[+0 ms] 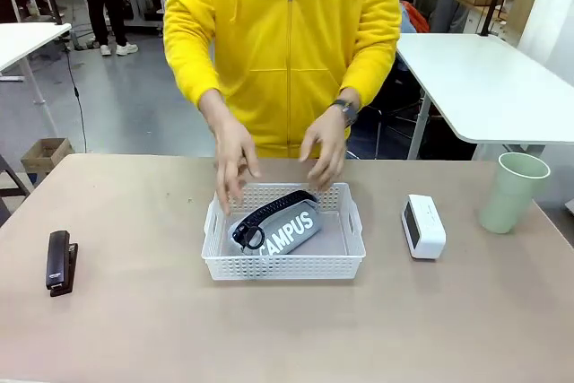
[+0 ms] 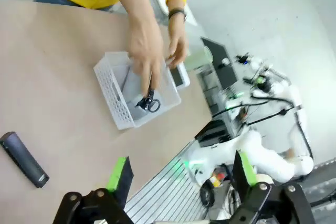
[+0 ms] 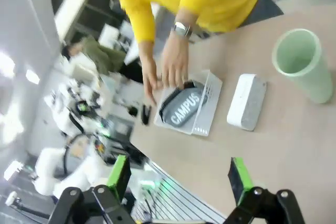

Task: Efficiently arrange items inside the basket to fit them all.
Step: Pick up the Digital clock and place it inside the Organizing basket.

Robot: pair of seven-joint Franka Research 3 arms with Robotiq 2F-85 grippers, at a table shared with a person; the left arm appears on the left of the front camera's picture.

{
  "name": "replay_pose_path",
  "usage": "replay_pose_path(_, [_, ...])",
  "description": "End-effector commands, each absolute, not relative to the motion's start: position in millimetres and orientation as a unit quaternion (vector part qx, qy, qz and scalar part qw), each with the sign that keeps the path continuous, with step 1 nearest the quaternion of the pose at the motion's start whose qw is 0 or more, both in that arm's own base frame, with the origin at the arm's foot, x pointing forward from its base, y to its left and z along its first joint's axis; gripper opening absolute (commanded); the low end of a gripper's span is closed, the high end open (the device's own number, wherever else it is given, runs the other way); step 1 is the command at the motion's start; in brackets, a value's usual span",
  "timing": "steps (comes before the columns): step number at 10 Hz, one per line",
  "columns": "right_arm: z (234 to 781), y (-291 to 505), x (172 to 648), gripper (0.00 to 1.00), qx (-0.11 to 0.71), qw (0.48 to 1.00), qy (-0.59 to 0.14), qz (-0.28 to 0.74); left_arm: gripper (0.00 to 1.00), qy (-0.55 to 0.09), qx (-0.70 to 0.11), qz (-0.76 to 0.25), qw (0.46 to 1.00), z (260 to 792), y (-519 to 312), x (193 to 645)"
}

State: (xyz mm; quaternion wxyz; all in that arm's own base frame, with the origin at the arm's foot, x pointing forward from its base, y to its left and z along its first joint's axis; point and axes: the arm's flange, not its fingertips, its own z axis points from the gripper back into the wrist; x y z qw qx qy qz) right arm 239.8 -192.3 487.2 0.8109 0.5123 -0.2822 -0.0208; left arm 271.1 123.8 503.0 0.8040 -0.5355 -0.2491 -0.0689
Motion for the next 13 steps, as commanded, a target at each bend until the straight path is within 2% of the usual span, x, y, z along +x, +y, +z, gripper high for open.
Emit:
replay_pose_path(1, [450.8,-224.8,238.2,1.00,0.564,0.765,-0.306,-0.051,1.00,-0.261,-0.581,-0.067,0.768,492.6,148.9,278.8])
replay_pose_path(2, [436.5,-236.3,234.2,1.00,0.579,0.751,-0.310,-0.072,1.00,-0.282,-0.589,-0.062,0.755,488.7,142.1,270.1])
replay_pose_path(4, [423.4,-236.5,234.8,1.00,0.580,0.751,-0.303,-0.089,1.00,-0.282,-0.600,-0.060,0.746,481.4,121.7,270.3])
replay_pose_path(6, [423.4,-232.9,230.2,1.00,0.551,0.759,-0.332,-0.096,1.00,-0.280,-0.580,-0.046,0.763,477.7,100.6,280.4])
replay_pose_path(7, [425.0,-230.8,225.6,1.00,0.517,0.769,-0.358,-0.117,1.00,-0.277,-0.602,-0.054,0.747,487.4,137.1,281.6])
replay_pose_path(8, [414.1,-239.1,235.6,1.00,0.572,0.754,-0.306,-0.101,1.00,-0.277,-0.602,-0.054,0.747,487.4,137.1,281.6])
replay_pose_path(13, [414.1,-239.1,235.6,1.00,0.572,0.754,-0.306,-0.101,1.00,-0.277,-0.602,-0.054,0.747,487.4,137.1,281.6])
